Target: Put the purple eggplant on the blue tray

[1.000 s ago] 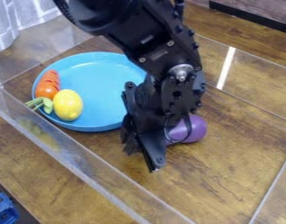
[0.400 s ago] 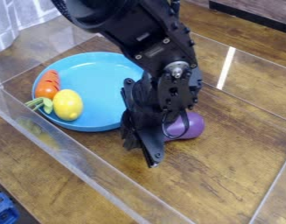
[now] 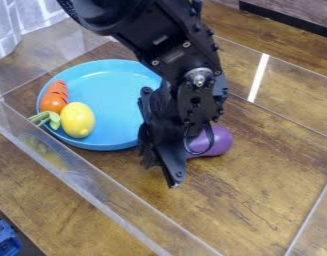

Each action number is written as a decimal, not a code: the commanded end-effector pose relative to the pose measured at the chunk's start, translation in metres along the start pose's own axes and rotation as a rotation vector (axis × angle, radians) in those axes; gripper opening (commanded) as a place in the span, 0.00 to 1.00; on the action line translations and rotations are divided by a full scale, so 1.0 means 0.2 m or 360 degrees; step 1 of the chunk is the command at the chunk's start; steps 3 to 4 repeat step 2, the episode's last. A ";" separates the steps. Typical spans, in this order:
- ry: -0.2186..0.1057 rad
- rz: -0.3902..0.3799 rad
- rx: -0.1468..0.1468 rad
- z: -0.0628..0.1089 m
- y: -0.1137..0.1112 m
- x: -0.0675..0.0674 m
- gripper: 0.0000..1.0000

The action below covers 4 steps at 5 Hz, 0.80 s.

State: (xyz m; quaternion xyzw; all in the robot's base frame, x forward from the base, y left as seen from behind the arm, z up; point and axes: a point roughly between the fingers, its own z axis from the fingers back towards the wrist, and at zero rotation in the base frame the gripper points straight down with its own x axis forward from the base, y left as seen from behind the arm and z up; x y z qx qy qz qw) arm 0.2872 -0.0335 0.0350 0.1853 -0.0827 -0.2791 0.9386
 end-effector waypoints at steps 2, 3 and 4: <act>-0.0055 0.0039 0.0030 0.03 0.07 0.00 0.00; -0.0055 0.0039 0.0030 0.03 0.07 0.00 0.00; -0.0055 0.0039 0.0030 0.03 0.07 0.00 0.00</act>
